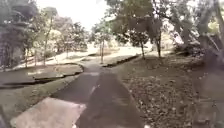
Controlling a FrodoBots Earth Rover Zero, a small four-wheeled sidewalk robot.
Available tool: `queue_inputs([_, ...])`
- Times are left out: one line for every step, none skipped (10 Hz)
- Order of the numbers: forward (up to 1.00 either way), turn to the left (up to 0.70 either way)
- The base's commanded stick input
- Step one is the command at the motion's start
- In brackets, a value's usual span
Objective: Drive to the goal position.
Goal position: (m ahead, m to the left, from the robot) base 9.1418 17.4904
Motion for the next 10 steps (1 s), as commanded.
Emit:
queue_inputs([1.00,0.00])
queue_inputs([1.00,0.00])
queue_inputs([1.00,0.00])
queue_inputs([1.00,0.00])
queue_inputs([1.00,0.13])
queue_inputs([1.00,0.36])
queue_inputs([1.00,0.37])
queue_inputs([1.00,0.30])
queue_inputs([1.00,0.00])
queue_inputs([1.00,0.00])
